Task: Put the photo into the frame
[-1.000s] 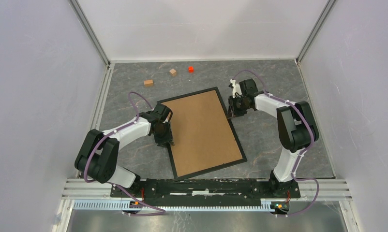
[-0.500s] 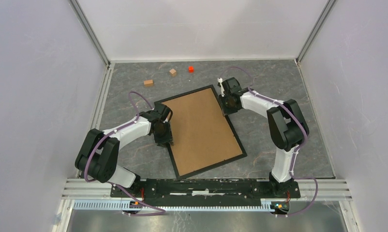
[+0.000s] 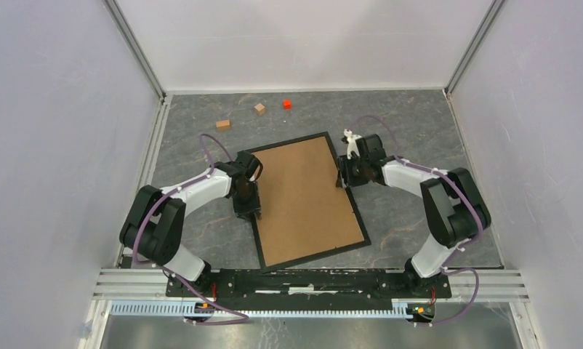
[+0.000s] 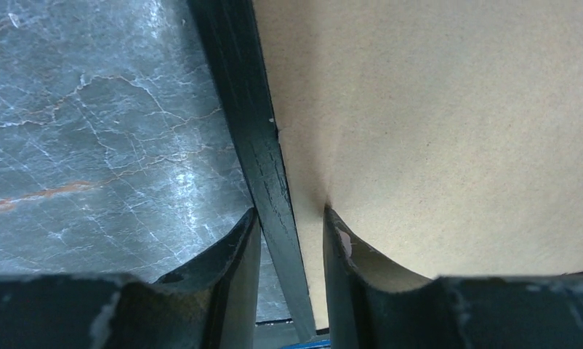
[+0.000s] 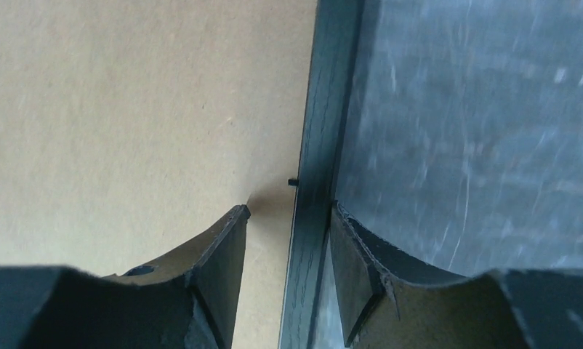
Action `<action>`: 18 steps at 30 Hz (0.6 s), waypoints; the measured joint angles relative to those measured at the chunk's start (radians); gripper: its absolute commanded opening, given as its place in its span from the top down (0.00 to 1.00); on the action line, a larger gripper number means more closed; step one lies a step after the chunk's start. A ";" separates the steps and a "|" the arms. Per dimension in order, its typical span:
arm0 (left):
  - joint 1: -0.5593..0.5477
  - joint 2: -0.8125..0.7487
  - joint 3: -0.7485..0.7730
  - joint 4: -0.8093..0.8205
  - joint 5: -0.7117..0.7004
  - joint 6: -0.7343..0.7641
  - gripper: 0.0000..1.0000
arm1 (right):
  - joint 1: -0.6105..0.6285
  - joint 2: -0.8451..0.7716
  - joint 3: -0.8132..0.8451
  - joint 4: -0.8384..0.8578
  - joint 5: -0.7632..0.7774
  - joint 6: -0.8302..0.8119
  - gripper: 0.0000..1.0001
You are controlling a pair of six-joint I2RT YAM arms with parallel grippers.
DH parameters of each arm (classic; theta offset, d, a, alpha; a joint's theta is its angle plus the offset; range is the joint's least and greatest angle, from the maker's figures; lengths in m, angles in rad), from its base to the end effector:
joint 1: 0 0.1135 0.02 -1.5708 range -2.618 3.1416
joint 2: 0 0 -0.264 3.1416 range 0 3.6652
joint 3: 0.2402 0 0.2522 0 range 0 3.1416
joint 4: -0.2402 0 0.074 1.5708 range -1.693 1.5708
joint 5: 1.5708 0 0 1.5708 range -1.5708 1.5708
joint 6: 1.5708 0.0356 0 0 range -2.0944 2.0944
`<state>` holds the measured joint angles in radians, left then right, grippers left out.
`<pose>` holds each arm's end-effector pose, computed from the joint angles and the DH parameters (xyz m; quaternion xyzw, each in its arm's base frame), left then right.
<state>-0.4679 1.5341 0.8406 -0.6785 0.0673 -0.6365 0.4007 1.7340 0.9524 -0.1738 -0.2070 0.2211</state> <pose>0.2298 -0.1188 0.1595 -0.0804 0.9913 -0.0805 0.0669 0.3119 0.1401 0.1552 -0.1162 0.9413 0.1859 0.2567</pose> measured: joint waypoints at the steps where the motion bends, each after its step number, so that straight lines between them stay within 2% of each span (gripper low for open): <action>1: -0.001 0.010 0.011 -0.010 0.002 0.007 0.60 | -0.014 -0.030 -0.039 0.011 -0.032 0.003 0.49; 6: -0.001 0.091 0.103 -0.123 -0.016 0.061 0.60 | -0.028 -0.203 -0.270 0.139 -0.115 0.084 0.49; 9: 0.006 0.130 0.151 -0.179 -0.040 0.097 0.60 | -0.028 -0.269 -0.329 0.126 -0.141 0.123 0.47; 13: 0.016 0.159 0.191 -0.195 -0.069 0.129 0.60 | -0.059 -0.271 -0.269 -0.008 -0.178 0.114 0.47; 18: 0.030 0.178 0.216 -0.168 -0.074 0.154 0.66 | -0.140 -0.204 -0.050 -0.138 -0.212 0.077 0.53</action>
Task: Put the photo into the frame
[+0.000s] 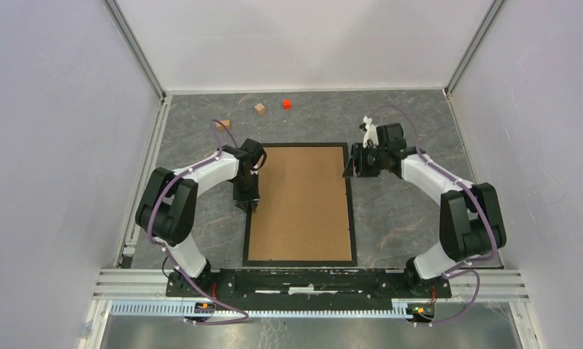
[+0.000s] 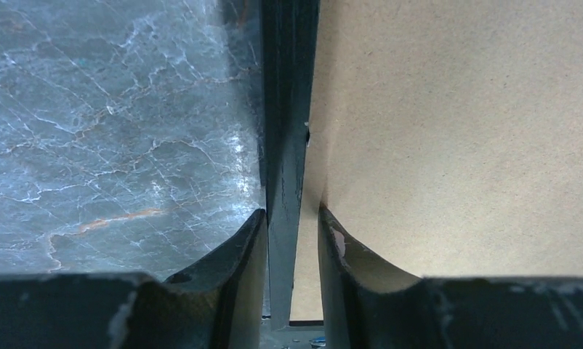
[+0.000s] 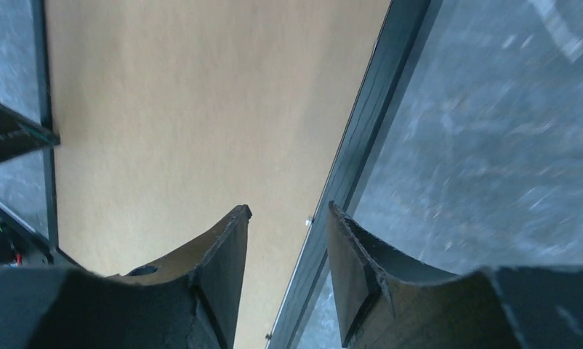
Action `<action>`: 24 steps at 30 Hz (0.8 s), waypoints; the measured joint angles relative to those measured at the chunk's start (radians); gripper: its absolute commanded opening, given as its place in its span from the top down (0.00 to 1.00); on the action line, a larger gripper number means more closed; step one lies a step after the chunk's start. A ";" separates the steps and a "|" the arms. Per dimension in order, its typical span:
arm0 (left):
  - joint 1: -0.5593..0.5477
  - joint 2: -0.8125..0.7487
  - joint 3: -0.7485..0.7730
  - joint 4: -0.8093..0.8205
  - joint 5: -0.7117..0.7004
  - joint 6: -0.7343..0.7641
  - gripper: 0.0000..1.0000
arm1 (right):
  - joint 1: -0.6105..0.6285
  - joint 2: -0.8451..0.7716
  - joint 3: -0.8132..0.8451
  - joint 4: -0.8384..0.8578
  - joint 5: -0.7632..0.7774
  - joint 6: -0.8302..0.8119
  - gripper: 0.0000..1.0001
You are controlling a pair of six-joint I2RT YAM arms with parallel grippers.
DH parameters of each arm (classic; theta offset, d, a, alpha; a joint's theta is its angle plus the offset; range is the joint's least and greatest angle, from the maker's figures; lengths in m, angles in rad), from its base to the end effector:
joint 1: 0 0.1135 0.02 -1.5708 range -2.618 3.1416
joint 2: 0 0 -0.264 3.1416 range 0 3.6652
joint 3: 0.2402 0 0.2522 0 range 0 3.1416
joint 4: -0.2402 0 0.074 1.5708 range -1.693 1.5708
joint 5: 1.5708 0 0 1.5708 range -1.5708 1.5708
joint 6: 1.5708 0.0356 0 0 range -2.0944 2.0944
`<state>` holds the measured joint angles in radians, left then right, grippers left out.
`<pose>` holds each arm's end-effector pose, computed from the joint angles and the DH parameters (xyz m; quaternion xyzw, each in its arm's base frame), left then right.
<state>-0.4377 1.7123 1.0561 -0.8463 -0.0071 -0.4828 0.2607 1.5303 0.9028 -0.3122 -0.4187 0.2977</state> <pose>0.2677 -0.1250 0.1636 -0.0226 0.9992 -0.0120 0.0322 0.2916 0.0928 0.1960 -0.0473 0.9309 0.2736 0.2374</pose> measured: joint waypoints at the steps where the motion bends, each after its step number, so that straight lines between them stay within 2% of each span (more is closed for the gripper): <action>1: 0.002 0.003 0.003 0.000 0.000 0.003 0.68 | -0.013 0.021 0.042 -0.009 -0.001 -0.009 0.56; 3: 0.006 0.014 0.016 -0.005 0.004 0.014 0.72 | -0.034 0.064 0.111 -0.025 -0.014 -0.025 0.60; 7: 0.018 0.051 0.056 -0.032 0.011 0.043 0.74 | -0.058 0.188 0.218 -0.065 -0.031 -0.058 0.62; 18: 0.027 0.075 0.077 -0.050 0.036 0.076 0.78 | -0.069 0.350 0.311 -0.137 -0.017 -0.083 0.65; 24: 0.027 0.075 0.077 -0.050 0.034 0.077 0.85 | -0.111 0.393 0.376 -0.146 -0.006 -0.087 0.69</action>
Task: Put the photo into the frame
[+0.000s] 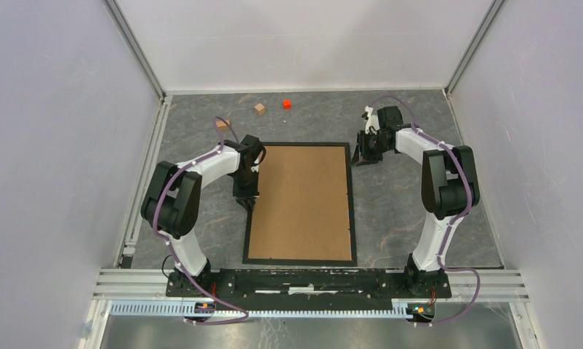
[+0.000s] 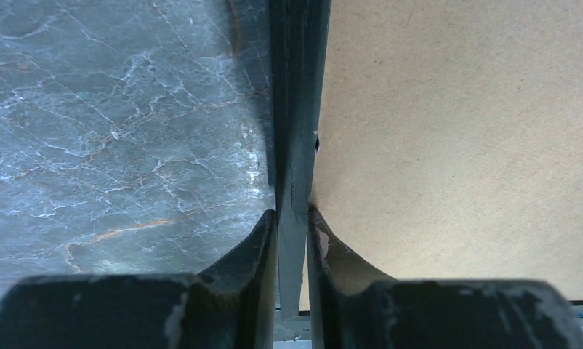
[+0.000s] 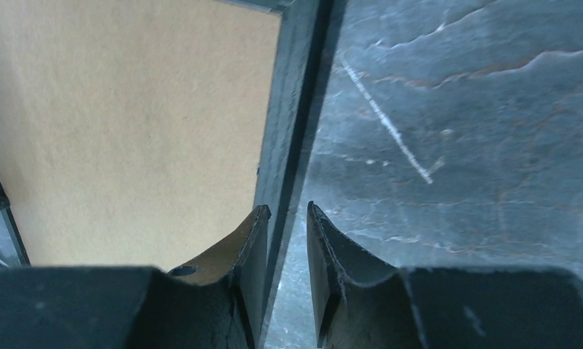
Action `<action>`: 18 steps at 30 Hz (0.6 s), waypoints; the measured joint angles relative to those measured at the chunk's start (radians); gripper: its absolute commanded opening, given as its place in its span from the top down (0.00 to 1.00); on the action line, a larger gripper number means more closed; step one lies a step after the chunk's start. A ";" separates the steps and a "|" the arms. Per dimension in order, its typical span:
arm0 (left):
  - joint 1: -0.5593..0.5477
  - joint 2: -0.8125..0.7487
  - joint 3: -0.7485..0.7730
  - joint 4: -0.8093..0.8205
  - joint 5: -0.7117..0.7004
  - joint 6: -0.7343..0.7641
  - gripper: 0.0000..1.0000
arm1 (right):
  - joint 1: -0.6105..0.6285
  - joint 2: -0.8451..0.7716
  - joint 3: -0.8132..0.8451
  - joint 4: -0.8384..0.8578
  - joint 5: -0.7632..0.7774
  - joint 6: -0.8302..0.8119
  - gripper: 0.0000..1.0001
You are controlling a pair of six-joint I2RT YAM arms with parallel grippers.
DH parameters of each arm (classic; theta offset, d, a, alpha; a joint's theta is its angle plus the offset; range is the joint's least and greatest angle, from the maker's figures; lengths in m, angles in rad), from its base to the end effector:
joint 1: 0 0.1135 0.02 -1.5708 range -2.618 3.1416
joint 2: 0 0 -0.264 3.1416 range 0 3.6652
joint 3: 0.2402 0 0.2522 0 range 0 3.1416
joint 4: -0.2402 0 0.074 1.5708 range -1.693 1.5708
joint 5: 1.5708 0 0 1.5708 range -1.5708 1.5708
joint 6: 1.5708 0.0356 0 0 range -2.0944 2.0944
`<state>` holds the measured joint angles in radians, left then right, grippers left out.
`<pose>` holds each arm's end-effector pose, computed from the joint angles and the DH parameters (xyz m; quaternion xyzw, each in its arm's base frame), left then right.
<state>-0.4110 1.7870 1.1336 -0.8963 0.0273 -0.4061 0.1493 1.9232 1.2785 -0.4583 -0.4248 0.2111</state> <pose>0.2837 -0.1247 0.1605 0.0026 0.9998 -0.0167 0.0043 0.3844 0.0727 0.1670 -0.0195 0.9520 0.2423 0.1861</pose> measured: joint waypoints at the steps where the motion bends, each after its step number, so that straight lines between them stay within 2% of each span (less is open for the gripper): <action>1: 0.000 0.000 0.000 0.000 0.000 0.000 0.86 | -0.005 0.006 0.009 0.001 0.000 0.000 0.69; 18: 0.000 0.000 0.001 0.000 0.000 0.000 0.95 | -0.014 0.067 0.043 0.009 -0.015 0.011 0.70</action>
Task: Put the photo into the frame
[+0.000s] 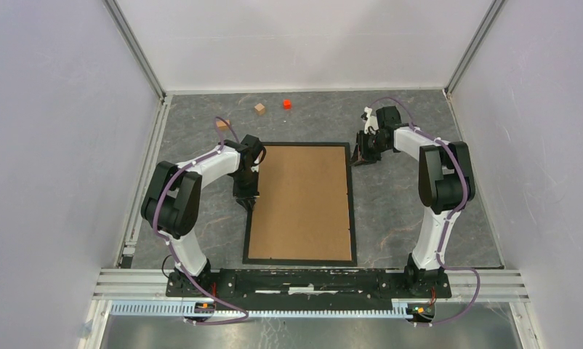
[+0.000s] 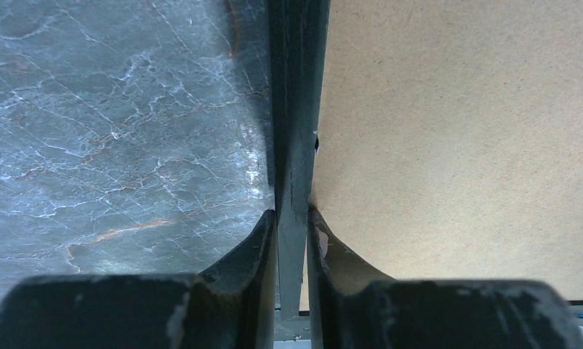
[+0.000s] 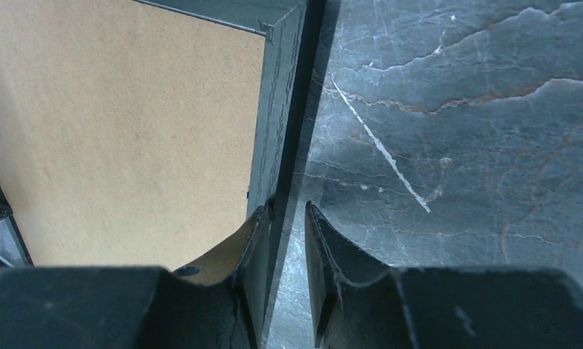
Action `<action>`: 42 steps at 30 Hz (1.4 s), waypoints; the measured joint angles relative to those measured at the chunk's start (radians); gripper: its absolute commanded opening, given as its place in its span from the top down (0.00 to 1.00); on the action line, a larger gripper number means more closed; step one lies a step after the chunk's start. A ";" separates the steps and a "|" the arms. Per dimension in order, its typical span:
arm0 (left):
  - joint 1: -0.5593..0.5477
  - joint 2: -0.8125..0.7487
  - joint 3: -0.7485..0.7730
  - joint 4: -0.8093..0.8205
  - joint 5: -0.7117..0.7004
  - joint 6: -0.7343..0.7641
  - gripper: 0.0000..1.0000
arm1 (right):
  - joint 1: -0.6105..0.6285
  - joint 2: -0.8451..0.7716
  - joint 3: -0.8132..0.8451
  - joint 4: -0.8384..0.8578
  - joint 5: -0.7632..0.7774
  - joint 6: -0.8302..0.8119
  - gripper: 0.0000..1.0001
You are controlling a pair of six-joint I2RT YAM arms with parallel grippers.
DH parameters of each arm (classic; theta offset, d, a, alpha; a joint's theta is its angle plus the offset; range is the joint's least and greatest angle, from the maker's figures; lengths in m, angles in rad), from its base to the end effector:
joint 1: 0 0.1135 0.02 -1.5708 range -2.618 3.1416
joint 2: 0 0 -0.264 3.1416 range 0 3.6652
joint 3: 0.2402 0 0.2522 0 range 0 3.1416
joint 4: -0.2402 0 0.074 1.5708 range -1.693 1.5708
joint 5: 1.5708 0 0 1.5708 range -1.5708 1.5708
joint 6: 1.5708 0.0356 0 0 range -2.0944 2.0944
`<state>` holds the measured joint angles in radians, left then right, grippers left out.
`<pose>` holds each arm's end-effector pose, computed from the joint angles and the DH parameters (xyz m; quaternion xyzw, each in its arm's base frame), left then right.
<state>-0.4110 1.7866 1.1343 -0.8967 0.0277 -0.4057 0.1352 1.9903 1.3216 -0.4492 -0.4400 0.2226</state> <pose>0.2838 -0.1248 0.1608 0.0028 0.9998 -0.0170 0.0045 0.3977 0.0694 0.1543 -0.0074 0.9522 0.2482 0.1778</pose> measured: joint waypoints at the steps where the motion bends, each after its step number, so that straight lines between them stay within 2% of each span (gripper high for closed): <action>1: 0.000 0.000 0.000 0.000 0.000 0.000 0.95 | 0.000 0.004 0.004 0.000 -0.001 0.001 0.70; 23: 0.000 0.000 0.000 0.000 0.001 0.000 0.98 | 0.015 0.042 0.036 0.006 -0.008 0.041 0.74; 31: -0.001 0.006 0.006 -0.005 0.002 0.008 0.98 | 0.050 0.063 0.090 -0.054 0.068 0.042 0.73; 42: 0.001 0.011 0.013 -0.014 -0.010 0.008 0.98 | 0.138 0.129 0.182 -0.009 0.212 0.041 0.67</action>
<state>-0.4099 1.7981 1.1473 -0.9108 0.0181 -0.3977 0.2737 2.1193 1.5040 -0.4580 -0.2283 0.2634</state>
